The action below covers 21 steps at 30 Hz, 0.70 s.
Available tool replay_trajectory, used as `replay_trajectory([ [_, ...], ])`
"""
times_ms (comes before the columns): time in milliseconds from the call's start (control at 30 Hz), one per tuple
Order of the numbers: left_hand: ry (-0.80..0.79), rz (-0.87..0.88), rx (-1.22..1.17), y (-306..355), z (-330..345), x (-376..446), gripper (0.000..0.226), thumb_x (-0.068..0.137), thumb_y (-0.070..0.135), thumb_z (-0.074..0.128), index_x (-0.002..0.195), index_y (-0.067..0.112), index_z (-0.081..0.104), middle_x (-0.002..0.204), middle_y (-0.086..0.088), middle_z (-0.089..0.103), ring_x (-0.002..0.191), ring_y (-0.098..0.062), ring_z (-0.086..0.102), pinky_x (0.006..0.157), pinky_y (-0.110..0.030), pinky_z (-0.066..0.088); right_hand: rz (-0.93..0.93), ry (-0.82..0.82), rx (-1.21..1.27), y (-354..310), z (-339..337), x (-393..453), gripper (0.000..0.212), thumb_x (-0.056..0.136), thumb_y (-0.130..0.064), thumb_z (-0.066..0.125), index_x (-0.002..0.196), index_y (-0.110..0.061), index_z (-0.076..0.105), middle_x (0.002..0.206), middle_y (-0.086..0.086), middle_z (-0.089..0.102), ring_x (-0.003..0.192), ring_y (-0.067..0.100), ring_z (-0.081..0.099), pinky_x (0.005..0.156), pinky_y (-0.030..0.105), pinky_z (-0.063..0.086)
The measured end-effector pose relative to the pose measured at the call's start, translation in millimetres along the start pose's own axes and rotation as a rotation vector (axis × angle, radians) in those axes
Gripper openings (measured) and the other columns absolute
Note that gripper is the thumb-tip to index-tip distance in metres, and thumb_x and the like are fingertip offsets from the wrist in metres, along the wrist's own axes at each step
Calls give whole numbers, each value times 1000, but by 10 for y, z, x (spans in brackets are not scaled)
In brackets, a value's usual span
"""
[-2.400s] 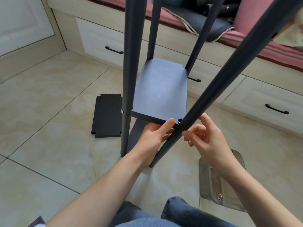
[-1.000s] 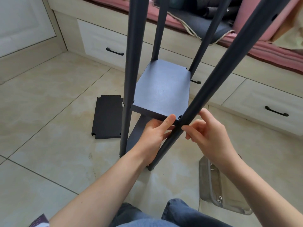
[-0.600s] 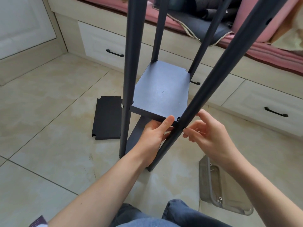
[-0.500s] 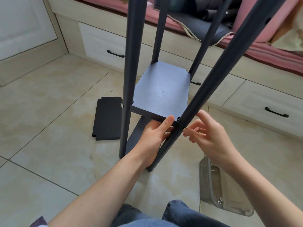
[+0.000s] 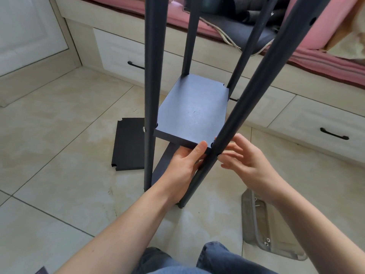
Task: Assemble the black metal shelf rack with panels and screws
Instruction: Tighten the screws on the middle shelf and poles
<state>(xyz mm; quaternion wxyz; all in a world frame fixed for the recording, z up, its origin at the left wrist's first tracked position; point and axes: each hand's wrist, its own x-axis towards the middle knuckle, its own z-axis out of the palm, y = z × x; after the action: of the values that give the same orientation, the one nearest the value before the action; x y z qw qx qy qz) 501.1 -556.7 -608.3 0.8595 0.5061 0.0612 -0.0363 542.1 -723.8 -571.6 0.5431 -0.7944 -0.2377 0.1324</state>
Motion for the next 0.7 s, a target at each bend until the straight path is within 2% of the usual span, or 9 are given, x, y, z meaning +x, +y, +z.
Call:
replay_trajectory([
  [100,-22,12,30,32,-15,-49,33,95,35,56,121,14,61,114,1,74,109,-11,69,86,-18,53,-33,-13,29,23,19,27,38,94,-4,62,122,-31,61,111,-6,72,108,13,67,90,22,51],
  [200,-54,-4,74,50,-47,-150,31,102,15,55,133,16,55,127,4,69,120,-8,63,96,-21,51,-8,13,162,57,26,26,35,88,-6,69,116,-26,70,111,-1,74,107,17,69,89,22,53],
  [333,36,-68,383,91,-83,-367,29,94,12,67,121,23,63,114,12,73,107,4,65,100,-24,51,41,25,260,86,50,24,34,78,-8,79,106,-27,76,104,3,76,100,18,72,82,19,54],
  [400,237,81,751,95,-142,-475,11,89,20,73,98,26,70,92,15,74,90,5,67,89,-24,55,60,43,276,89,79,33,33,72,-15,81,104,-26,77,101,4,77,98,18,73,80,18,54],
  [467,341,395,1065,130,-183,-546,8,87,22,76,86,21,68,80,13,69,80,-4,64,76,-26,52,78,63,286,89,97,45,35,68,-18,82,103,-23,77,100,5,77,97,20,73,80,19,55],
  [533,323,702,1250,184,-184,-521,16,84,20,80,93,14,68,91,5,67,91,-14,62,82,-28,50,80,67,301,79,111,55,32,69,-11,83,99,-24,79,98,6,77,95,20,74,79,19,55],
  [567,301,778,1333,209,-177,-467,26,81,22,82,101,12,70,102,1,69,103,-21,62,91,-33,49,78,61,306,73,119,59,32,71,-6,82,96,-26,79,97,6,77,93,20,74,78,19,55],
  [633,197,732,1500,253,-156,-321,51,76,33,85,120,10,69,126,-4,67,130,-29,54,112,-45,39,78,40,306,62,123,58,36,73,3,80,93,-26,80,95,7,77,91,19,74,77,20,55],
  [700,61,599,1635,298,-126,-207,69,82,47,77,139,14,58,148,0,53,149,-22,33,124,-48,17,79,22,307,55,118,53,37,74,6,78,92,-26,81,94,8,77,89,19,74,75,20,56],
])
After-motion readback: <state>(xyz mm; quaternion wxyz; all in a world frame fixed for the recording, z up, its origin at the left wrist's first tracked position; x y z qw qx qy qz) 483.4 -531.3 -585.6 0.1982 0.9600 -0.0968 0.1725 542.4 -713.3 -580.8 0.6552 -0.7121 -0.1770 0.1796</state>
